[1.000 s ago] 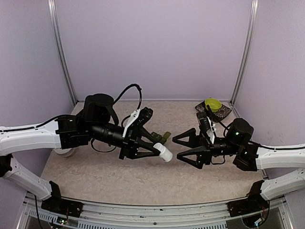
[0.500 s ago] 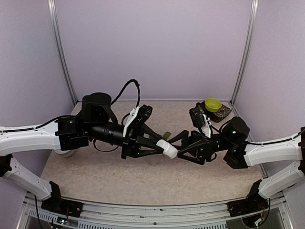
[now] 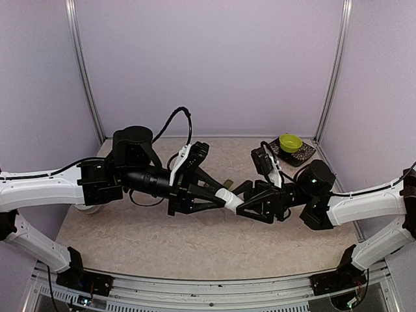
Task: Sort the pills into containers
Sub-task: Pass from the left arm to the right
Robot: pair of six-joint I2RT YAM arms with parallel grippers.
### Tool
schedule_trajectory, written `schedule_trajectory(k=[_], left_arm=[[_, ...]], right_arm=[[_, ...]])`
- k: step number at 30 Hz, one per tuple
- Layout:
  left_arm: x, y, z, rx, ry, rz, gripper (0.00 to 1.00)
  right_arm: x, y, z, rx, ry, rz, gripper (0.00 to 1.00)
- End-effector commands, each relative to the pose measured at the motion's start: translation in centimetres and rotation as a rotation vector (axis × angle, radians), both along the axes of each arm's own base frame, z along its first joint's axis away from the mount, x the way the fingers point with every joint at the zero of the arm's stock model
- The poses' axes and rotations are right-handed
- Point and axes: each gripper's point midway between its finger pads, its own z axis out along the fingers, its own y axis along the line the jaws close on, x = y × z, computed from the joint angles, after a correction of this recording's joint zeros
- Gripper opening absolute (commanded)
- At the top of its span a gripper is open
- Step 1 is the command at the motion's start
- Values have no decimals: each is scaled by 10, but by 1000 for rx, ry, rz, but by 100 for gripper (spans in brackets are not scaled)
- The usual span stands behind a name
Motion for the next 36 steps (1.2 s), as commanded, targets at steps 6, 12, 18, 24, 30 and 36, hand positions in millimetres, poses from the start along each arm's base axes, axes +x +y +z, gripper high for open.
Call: schedule_trajectory(k=[6,12,18,24,30,36], left_arm=[[-5,-5,-5,0,0,-18,10],[-2,-5,-3,-4,-8,5,10],[1,-4,-2,-4,-15,22,10],[1,-4,-1,-6,-18,22,10],[0,-6,-3,2,-17,15,9],[0,-5,-5,9,-13,12,9]], right_arm=[[1,5,16,41,-1,9,48],[-1,7,12,21,2,21,35],[-1,9,6,-11,-16,9,53],[0,9,6,-16,-19,1,51],[0,8,9,-7,-28,-5,46],[0,5,13,9,-32,-13,55]])
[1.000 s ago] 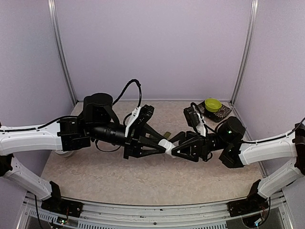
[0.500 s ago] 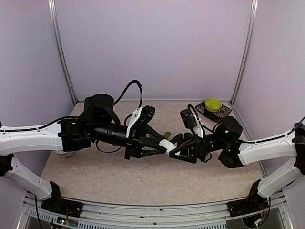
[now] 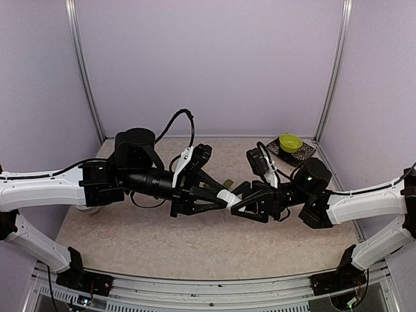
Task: Sort the pills into containers
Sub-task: Pass from the left arm to the right
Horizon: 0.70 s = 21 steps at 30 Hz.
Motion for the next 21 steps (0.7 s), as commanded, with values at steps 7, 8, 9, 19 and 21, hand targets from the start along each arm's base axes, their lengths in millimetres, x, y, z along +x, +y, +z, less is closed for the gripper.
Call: schedule_trajectory(k=[7,8,9,19,21], left_arm=[[0,-1,1,-8,-14,3,10],[0,-1,1,-9,-16,7,9],[1,-1,1,-9,-15,10,9],[24,-15,-12,38,156,133,10],[27,-20,-18,55,227,151,10]], right_arm=[[-3,-1,15,41,-28,11,31],[-3,0,15,40,-29,13,28],[-3,0,13,37,-27,13,26],[23,5,1,-46,-172,-183,20],[35,3,0,-63,-243,-279,17]])
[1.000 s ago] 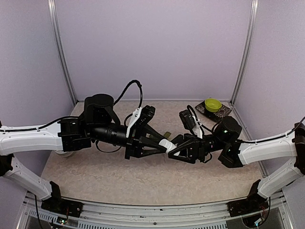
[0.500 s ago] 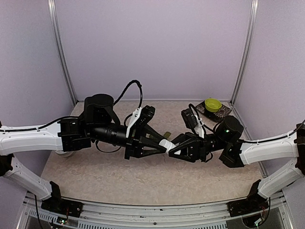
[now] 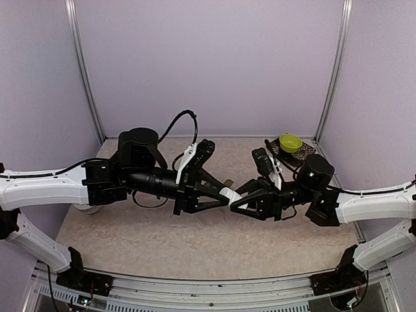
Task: Sort the pills into containers
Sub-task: Pass from the left arm to the right
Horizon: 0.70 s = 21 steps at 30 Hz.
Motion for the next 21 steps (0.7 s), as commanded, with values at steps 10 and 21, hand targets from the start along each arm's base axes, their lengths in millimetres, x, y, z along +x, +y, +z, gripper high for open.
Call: schedule_trajectory(k=[10,21], left_arm=[[35,-23,-19,45,386,229,26],[37,2,19,-129,235,228,99]], right_arm=[[59,-8,10,-45,-349,-472,11],[34,-17,29,95,-201,-384,8]])
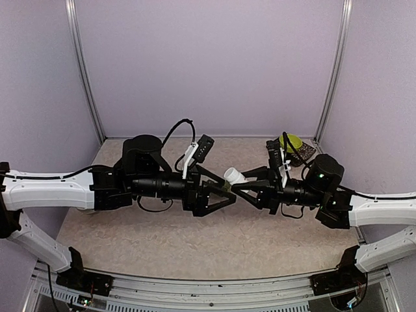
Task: Sort the pills into containers
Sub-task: Pass from the left arm to the right, then unscrew the lid of the pill bottle from the pill bottle.
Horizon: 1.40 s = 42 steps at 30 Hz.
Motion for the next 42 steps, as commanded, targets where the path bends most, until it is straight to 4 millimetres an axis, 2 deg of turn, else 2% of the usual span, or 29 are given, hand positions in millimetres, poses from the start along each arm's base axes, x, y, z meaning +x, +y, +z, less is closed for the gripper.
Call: schedule_trajectory(k=[1,6,10,16,35,42], left_arm=[[3,11,39,-144,-125,10,99],[5,15,59,-264,-189,9,99],[2,9,69,-319,-202,-26,99],[2,-4,69,-341,-190,-69,99],[-16,-9,69,-364,-204,-172,99],[-20,-7,70,-368,-214,-181,98]], right_arm=[[-16,-3,17,109,57,64,8],[-21,3,15,130,81,69,8],[-25,12,18,152,86,82,8],[-22,19,20,184,89,76,8],[-2,26,9,186,147,-12,7],[12,20,4,190,174,-98,6]])
